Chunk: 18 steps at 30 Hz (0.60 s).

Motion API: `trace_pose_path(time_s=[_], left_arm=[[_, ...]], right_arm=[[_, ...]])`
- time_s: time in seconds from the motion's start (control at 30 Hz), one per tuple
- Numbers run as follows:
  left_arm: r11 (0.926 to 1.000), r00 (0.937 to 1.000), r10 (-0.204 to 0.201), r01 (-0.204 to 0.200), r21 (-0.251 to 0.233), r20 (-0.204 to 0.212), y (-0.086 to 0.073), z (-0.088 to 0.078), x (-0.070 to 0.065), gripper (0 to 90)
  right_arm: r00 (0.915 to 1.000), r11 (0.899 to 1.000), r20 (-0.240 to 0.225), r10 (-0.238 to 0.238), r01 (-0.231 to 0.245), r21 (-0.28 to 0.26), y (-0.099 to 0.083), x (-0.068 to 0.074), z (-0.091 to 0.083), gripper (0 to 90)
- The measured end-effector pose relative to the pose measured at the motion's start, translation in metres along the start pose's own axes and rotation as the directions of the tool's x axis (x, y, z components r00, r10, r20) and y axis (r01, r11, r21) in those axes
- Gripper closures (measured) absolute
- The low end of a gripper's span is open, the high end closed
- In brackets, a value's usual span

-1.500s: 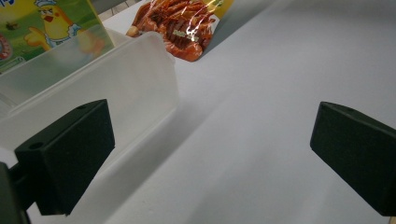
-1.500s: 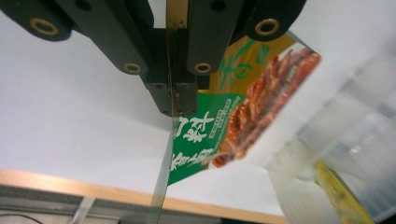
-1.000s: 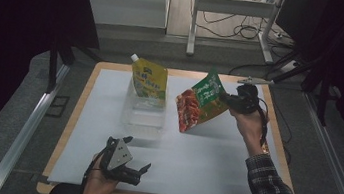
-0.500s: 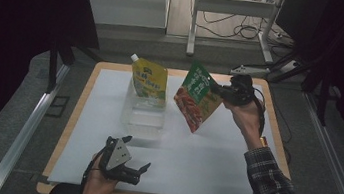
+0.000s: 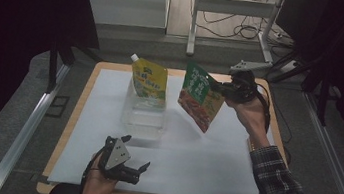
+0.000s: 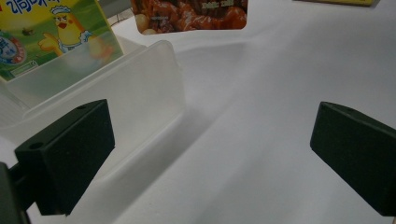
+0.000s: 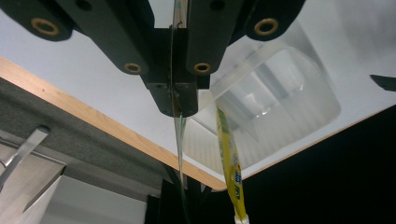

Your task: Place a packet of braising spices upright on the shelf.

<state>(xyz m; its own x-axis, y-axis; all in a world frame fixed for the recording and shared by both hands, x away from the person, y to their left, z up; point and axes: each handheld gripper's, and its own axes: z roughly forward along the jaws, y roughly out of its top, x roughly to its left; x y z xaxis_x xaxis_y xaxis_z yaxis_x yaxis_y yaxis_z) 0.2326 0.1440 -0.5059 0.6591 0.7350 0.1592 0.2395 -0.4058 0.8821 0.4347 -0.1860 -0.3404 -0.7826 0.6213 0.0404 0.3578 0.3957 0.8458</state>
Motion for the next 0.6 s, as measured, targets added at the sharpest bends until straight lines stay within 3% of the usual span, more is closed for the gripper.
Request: trace_pose_path(time_s=[0.6], left_arm=[[1.0000, 1.0000, 0.002, -0.002, 0.001, 0.001, 0.000, 0.000, 0.000, 0.0]], right_arm=[[0.9969, 1.000, -0.075, -0.024, 0.023, -0.016, 0.021, 0.014, -0.018, 89.1]])
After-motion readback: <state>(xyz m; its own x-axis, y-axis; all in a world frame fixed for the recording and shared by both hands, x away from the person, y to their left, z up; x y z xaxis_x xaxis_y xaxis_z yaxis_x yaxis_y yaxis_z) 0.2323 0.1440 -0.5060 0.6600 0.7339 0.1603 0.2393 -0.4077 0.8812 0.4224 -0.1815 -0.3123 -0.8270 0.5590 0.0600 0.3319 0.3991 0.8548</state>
